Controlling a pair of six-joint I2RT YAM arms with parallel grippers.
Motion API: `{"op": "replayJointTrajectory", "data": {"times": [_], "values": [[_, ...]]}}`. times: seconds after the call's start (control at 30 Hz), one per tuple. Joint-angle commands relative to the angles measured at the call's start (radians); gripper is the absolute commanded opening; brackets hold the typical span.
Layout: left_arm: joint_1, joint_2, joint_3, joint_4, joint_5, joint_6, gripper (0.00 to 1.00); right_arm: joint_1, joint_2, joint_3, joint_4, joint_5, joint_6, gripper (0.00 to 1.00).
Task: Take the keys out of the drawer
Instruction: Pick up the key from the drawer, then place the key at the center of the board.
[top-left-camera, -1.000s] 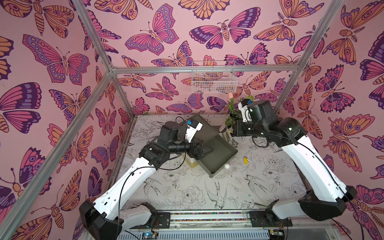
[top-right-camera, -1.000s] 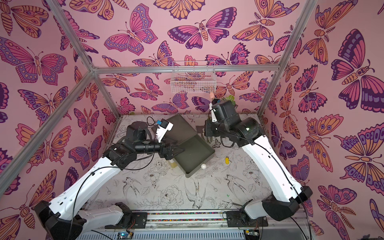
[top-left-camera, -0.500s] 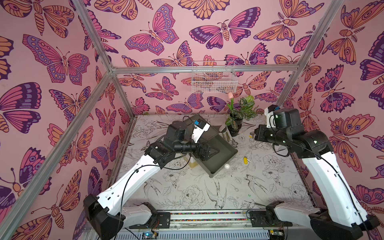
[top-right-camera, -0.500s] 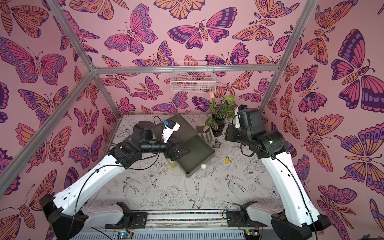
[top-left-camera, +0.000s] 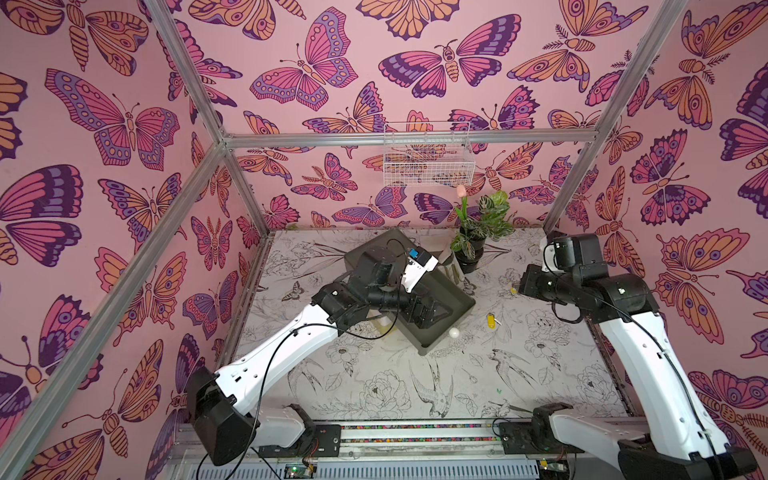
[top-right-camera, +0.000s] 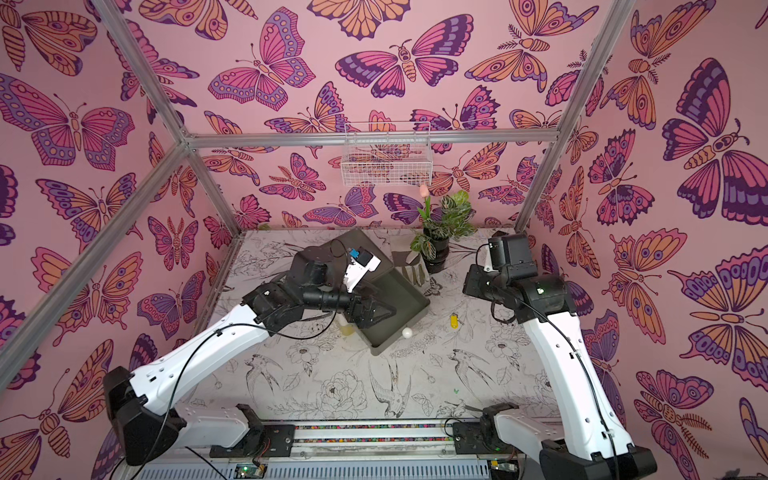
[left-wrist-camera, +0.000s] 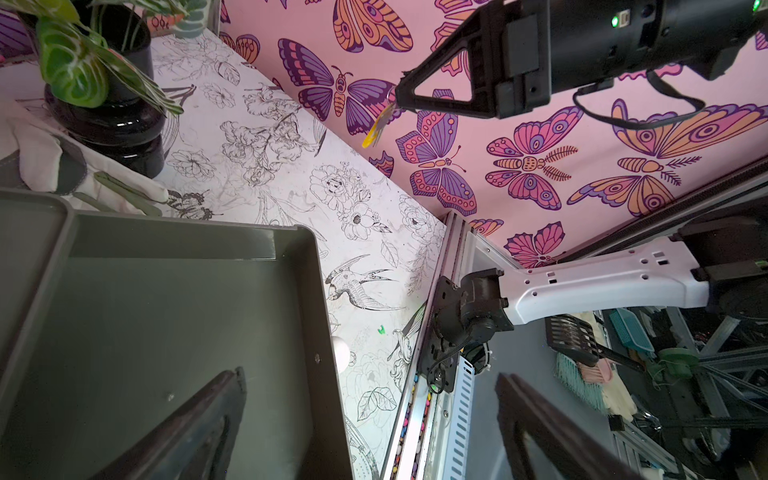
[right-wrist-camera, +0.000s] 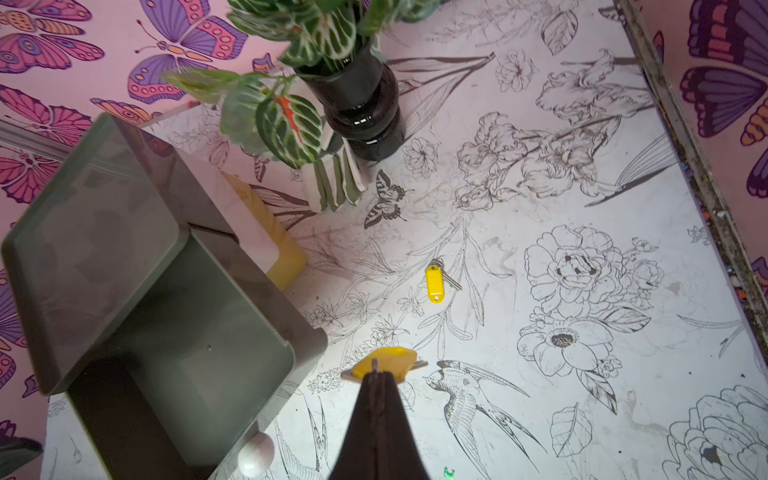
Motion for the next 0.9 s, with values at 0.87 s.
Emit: {"op": "replayJointTrajectory", "data": {"times": [0.87], "values": [[-0.199, 0.247, 0.199, 0.001, 0.016, -0.079, 1.00, -0.253, 0.146, -0.382, 0.209, -0.222, -0.037, 0.00]]}}
